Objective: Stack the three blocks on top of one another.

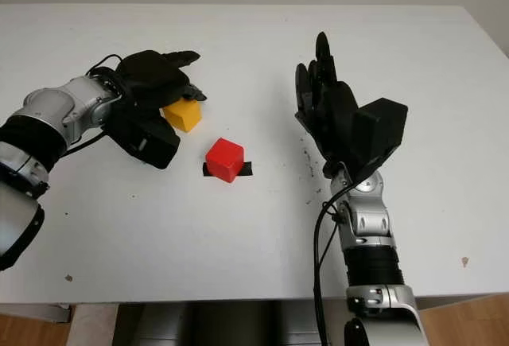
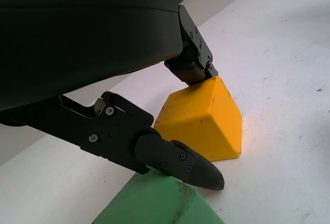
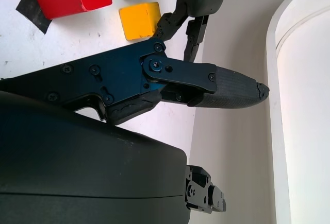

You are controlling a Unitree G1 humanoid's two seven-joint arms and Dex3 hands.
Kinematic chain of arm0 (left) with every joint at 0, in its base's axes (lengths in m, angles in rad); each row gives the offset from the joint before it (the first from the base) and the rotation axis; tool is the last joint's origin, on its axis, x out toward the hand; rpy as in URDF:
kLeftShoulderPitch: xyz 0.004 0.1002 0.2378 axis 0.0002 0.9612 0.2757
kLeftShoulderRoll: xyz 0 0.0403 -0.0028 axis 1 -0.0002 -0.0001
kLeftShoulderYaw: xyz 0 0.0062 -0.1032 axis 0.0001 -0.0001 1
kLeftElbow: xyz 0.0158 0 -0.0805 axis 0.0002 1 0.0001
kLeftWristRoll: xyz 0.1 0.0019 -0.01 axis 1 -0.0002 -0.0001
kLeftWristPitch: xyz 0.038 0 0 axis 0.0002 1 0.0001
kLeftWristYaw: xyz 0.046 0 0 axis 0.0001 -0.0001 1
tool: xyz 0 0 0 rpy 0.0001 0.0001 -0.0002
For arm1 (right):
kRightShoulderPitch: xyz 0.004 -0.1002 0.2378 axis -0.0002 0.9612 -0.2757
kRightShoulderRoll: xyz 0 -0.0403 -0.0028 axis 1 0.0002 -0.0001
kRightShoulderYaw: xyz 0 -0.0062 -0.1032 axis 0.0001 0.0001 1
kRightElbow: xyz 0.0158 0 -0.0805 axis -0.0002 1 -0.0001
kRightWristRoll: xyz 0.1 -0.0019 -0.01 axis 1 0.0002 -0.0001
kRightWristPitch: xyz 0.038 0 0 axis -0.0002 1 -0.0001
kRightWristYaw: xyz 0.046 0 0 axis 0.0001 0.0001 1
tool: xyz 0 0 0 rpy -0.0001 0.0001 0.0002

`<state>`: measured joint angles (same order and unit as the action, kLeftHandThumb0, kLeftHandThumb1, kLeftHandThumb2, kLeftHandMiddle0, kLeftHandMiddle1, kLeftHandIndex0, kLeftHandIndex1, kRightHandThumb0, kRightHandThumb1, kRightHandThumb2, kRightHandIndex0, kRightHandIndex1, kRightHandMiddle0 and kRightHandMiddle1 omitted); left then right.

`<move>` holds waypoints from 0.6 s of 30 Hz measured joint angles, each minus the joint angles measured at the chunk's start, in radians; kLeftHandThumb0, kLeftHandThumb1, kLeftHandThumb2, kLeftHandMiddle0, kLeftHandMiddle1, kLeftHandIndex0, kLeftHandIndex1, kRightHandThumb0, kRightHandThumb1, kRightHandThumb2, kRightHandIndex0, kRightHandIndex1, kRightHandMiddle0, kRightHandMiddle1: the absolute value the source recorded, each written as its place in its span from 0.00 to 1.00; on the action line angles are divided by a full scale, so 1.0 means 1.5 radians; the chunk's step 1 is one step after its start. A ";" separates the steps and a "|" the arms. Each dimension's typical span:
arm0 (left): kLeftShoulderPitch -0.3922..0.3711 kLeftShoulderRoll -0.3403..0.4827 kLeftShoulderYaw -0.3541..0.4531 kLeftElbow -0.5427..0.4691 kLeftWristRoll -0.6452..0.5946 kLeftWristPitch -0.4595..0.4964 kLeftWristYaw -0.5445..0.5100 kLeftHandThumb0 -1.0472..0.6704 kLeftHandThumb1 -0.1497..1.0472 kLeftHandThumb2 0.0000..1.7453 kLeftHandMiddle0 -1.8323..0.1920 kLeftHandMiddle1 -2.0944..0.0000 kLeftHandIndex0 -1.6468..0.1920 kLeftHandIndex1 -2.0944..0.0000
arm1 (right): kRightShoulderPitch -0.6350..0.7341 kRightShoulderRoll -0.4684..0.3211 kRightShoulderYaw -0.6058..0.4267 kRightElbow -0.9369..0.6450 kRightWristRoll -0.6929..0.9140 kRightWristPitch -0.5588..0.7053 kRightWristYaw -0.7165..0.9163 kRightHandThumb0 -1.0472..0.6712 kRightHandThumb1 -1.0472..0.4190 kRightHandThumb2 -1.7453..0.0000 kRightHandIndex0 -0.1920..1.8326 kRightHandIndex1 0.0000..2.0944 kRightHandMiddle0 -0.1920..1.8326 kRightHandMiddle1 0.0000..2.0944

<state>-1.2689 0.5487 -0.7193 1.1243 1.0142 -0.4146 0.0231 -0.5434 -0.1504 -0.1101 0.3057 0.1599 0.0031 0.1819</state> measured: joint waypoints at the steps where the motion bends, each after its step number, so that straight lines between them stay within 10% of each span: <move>1: 0.000 0.000 0.000 0.001 0.000 0.000 0.007 0.33 0.89 0.03 0.83 0.97 0.53 0.74 | 0.000 0.000 0.000 0.000 0.000 0.000 0.000 0.17 0.00 0.66 0.00 0.00 0.00 0.00; 7: 0.000 -0.003 -0.006 0.006 0.007 0.000 0.044 0.37 0.90 0.03 0.77 0.97 0.64 0.43 | 0.001 0.000 0.000 0.000 0.000 0.000 -0.001 0.17 0.00 0.66 0.00 0.00 0.00 0.00; 18: 0.000 -0.005 -0.017 0.007 0.023 0.004 0.077 0.37 0.90 0.03 0.74 0.97 0.64 0.43 | 0.002 0.000 -0.001 0.000 0.003 0.000 0.000 0.18 0.00 0.66 0.00 0.00 0.00 0.00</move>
<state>-1.2690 0.5410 -0.7453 1.1343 1.0485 -0.4093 0.1381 -0.5404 -0.1501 -0.1108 0.3056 0.1645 0.0028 0.1816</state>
